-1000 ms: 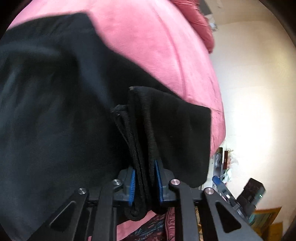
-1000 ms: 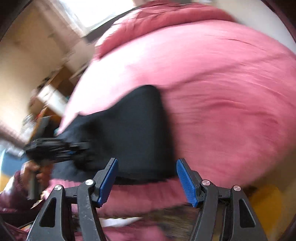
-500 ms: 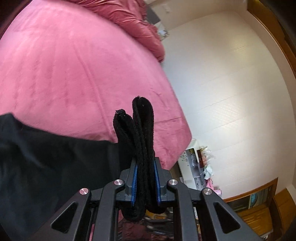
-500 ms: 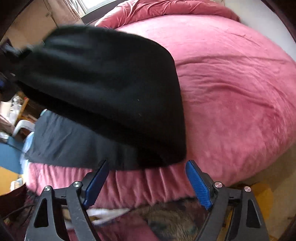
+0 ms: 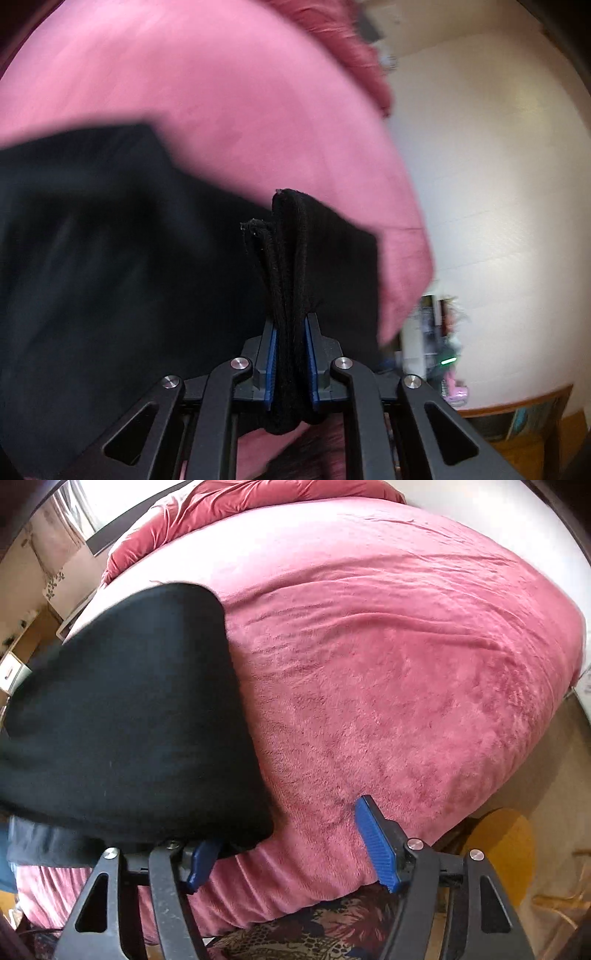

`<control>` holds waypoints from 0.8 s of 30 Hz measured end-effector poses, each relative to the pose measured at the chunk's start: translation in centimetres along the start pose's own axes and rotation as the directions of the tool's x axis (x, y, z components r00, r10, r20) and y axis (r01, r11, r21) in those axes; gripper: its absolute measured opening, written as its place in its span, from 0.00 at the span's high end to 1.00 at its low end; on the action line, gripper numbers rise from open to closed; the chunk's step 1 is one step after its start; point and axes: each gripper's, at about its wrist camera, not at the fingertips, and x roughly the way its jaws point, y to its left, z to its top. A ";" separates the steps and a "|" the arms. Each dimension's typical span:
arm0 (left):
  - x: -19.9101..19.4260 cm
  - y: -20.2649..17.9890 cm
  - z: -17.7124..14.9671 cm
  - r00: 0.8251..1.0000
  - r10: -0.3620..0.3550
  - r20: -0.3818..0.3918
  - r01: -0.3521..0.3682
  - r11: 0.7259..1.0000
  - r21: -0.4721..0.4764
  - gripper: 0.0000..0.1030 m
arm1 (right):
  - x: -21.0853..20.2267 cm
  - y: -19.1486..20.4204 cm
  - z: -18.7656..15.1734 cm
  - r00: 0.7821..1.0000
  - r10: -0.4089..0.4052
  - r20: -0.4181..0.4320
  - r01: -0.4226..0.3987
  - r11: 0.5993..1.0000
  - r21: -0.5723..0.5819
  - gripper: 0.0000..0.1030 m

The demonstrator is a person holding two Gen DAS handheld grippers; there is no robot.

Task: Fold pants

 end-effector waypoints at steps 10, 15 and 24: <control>1.7 3.6 -2.6 1.000 0.024 -0.004 -0.024 0.998 -0.062 0.87 | -1.6 1.3 -0.2 0.996 -0.011 -0.089 0.000 0.991 -0.132 0.24; 1.7 1.1 -3.4 0.997 0.070 0.039 -0.072 0.997 0.031 0.87 | -7.6 2.1 -0.7 0.998 0.014 -0.063 -0.031 0.962 -0.272 0.27; 0.9 -0.8 -3.9 0.985 0.135 0.104 -0.146 0.983 0.108 0.87 | -8.1 12.5 4.3 0.980 0.196 0.045 -0.166 0.915 -0.368 0.29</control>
